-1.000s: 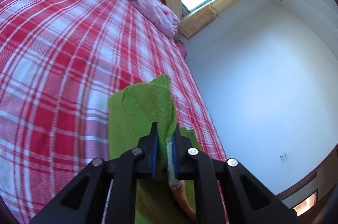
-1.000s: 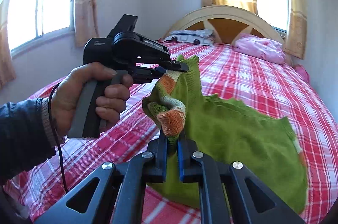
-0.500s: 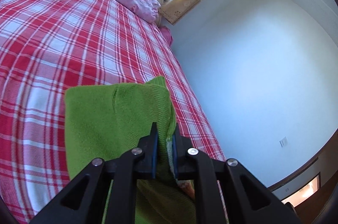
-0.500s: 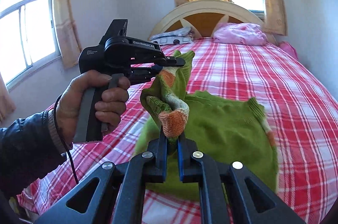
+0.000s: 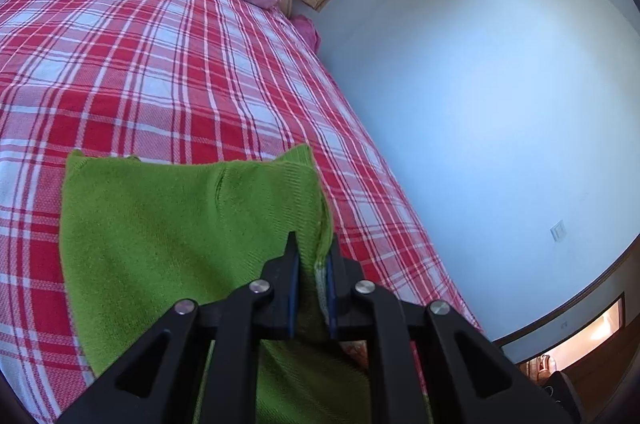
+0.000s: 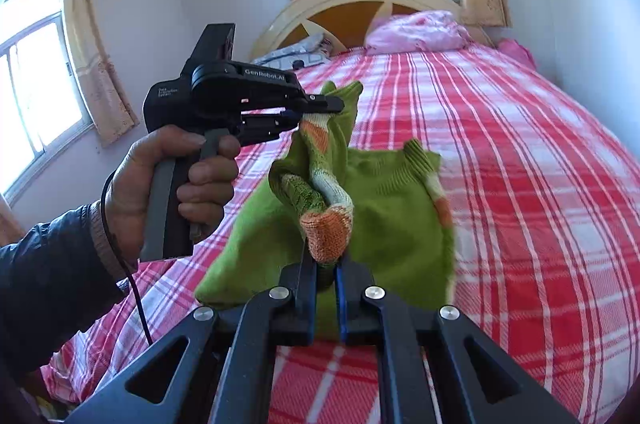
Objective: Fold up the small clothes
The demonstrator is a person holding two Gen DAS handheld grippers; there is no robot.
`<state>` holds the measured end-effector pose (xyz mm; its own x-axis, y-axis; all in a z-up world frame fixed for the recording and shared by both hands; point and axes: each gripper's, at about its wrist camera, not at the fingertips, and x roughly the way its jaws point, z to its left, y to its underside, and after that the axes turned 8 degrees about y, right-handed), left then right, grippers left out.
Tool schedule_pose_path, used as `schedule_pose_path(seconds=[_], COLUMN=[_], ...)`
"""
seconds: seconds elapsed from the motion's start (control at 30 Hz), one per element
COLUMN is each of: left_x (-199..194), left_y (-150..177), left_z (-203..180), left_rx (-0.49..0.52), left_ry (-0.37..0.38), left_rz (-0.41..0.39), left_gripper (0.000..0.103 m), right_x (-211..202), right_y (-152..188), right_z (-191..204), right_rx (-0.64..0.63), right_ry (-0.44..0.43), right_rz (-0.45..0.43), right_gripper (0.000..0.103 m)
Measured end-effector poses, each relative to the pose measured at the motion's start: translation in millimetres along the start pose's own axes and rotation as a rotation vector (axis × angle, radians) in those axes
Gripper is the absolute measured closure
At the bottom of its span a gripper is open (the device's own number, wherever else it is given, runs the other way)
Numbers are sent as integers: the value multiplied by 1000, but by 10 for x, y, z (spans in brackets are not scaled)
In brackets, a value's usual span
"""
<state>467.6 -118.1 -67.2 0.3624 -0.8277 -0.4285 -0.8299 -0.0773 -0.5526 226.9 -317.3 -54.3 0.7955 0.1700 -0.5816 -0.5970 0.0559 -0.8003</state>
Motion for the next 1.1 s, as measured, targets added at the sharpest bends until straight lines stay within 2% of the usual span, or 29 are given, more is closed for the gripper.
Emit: schedule_pose_path(seconds=[0.5,0.8,0.97,1.1], left_x=[551,737,857,717], left_y=[168,227,318,412], left_z=[-149,-226,-385,-641], left_rx=[29,61,158,272], left_ry=[-66,-86,-156,-161], left_rz=[111,150,176,164], left_gripper=[92,92,85,81], right_x=[155,172,197,220], right_y=[289,386,474,501], right_z=[-481,-574,-620,-656], right_rx=[146,195,220,232], right_ry=[-2,-9,-11,-19], right_rz=[100,138,163,173], right_gripper=[96,96,96,96])
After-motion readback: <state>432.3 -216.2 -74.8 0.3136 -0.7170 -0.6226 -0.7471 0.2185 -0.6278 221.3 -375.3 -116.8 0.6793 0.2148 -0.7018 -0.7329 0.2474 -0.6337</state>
